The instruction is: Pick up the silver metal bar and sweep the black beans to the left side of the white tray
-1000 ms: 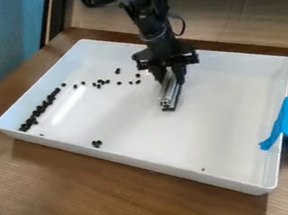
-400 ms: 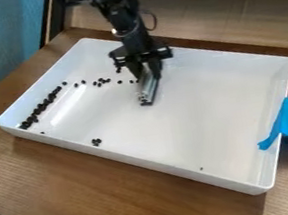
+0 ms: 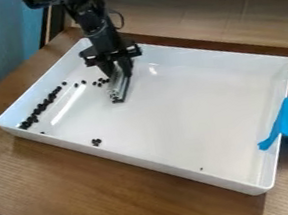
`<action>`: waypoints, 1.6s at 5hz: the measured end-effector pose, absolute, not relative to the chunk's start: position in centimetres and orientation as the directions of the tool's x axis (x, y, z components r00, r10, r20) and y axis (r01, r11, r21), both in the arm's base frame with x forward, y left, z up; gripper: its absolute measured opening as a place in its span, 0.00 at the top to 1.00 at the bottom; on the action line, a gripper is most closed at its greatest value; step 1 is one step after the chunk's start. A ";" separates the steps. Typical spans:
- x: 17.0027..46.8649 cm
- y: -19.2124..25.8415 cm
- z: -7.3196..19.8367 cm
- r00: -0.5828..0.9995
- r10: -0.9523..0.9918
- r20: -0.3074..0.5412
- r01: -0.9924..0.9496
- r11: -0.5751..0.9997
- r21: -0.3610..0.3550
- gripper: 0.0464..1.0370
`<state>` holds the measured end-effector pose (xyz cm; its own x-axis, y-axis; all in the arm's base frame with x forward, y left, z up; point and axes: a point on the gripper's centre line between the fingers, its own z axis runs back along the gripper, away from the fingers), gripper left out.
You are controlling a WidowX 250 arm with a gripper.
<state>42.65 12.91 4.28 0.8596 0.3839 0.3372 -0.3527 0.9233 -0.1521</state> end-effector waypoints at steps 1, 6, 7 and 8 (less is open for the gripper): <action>41.4 14.2 3.7 0.870 0.370 0.327 -0.340 0.929 -0.145 0.66; 36.8 18.1 6.2 0.923 0.267 0.275 -0.236 0.961 -0.143 0.66; 35.9 14.0 8.2 0.919 0.237 0.316 -0.180 0.963 -0.198 0.66; 35.2 9.8 9.0 0.923 0.197 0.329 -0.129 0.967 -0.218 0.66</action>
